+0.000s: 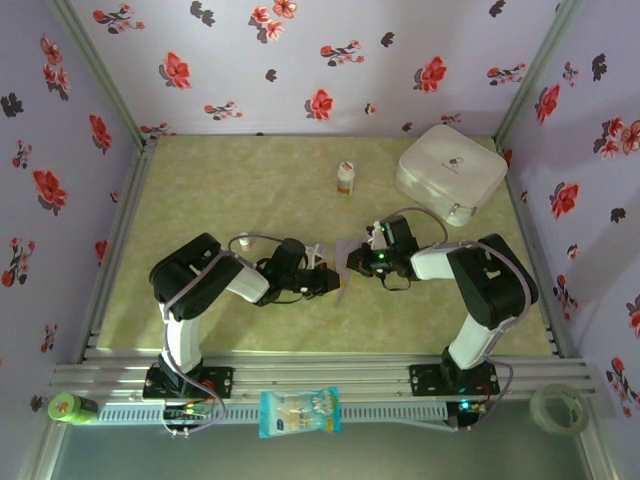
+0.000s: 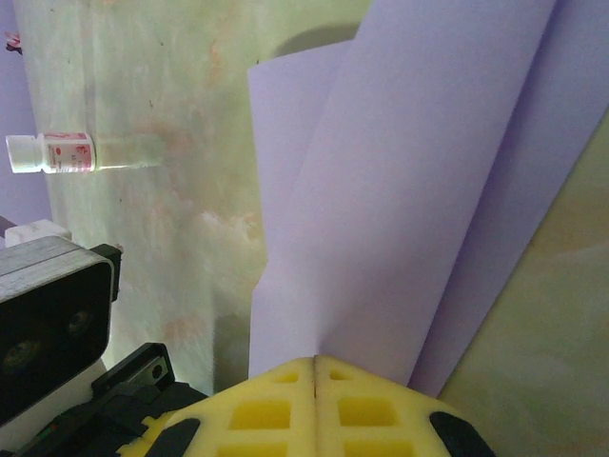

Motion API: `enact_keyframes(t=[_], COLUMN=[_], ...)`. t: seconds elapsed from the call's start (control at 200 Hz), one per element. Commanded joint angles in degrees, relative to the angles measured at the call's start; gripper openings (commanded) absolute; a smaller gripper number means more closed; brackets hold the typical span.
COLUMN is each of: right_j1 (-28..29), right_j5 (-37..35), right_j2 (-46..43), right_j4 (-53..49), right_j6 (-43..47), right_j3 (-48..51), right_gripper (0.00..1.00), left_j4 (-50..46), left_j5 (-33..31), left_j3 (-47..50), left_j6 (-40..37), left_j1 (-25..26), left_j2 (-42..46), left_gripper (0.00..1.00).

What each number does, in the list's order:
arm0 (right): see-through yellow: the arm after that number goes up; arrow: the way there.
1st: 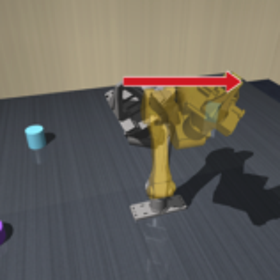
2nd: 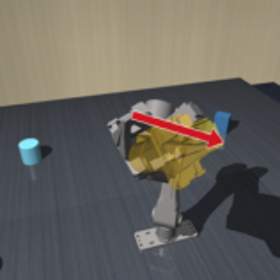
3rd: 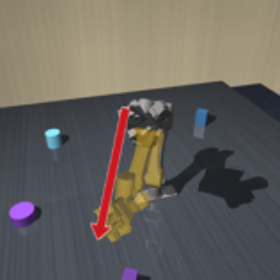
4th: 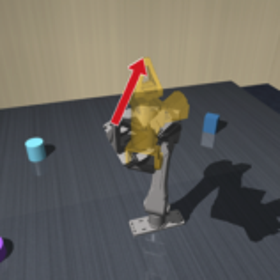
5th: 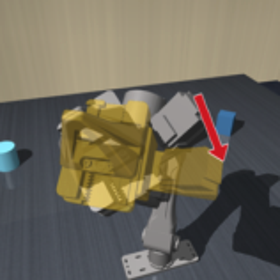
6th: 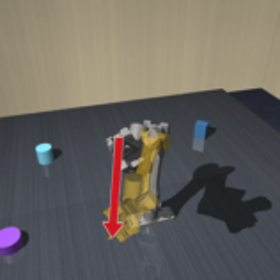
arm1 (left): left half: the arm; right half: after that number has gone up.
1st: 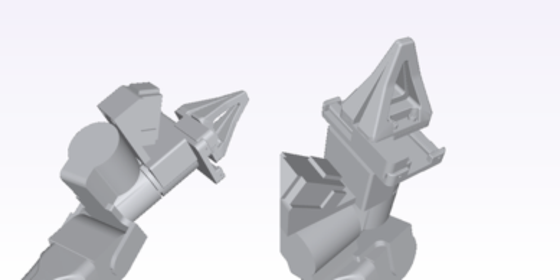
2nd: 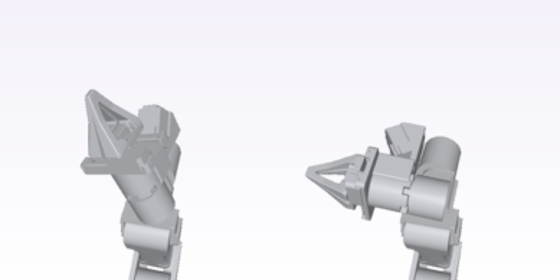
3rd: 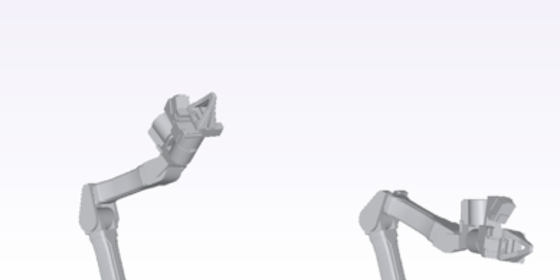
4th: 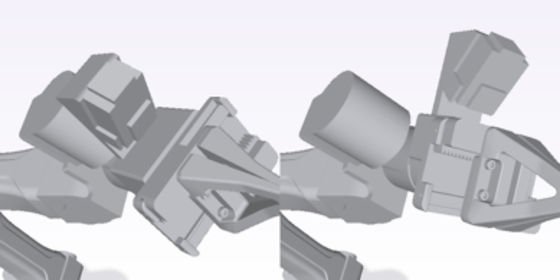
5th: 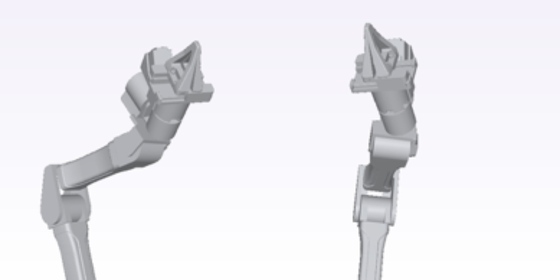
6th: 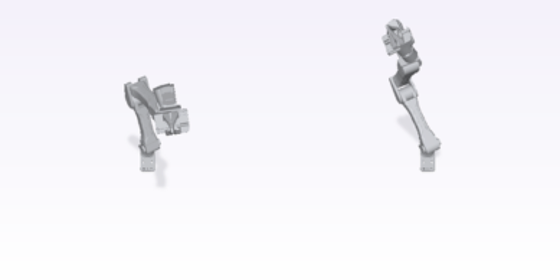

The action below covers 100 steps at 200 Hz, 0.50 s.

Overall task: Fold a paper plane with a square sheet of paper (pick it up from the middle)
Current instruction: Fold the wing for the fifth time at the center of the table.

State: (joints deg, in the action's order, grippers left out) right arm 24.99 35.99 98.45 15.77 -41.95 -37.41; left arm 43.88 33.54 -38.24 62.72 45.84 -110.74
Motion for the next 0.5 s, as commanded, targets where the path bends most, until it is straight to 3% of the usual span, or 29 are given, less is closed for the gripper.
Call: enact_keyframes(t=[0.0, 0.32, 0.495], right_j1=[-0.48, -0.39, -0.39], right_j5=[-0.13, -1.83, -3.09], right_j2=[1.48, 4.02, 4.31], right_j4=[0.71, -1.36, -3.16], right_j6=[0.80, 1.26, 1.34], right_j3=[-1.00, -1.06, -0.97], right_gripper=[0.06, 0.06, 0.05], left_j4=[-6.98, -9.76, -15.55], left_j5=[-1.34, -2.25, -2.77], left_j3=[0.70, 0.63, -0.32], left_j6=[0.31, -0.43, -3.24], left_j1=[-0.90, -1.01, -0.93], left_j2=[-1.55, -1.06, 1.04], left_gripper=[0.00, 0.00, 0.13])
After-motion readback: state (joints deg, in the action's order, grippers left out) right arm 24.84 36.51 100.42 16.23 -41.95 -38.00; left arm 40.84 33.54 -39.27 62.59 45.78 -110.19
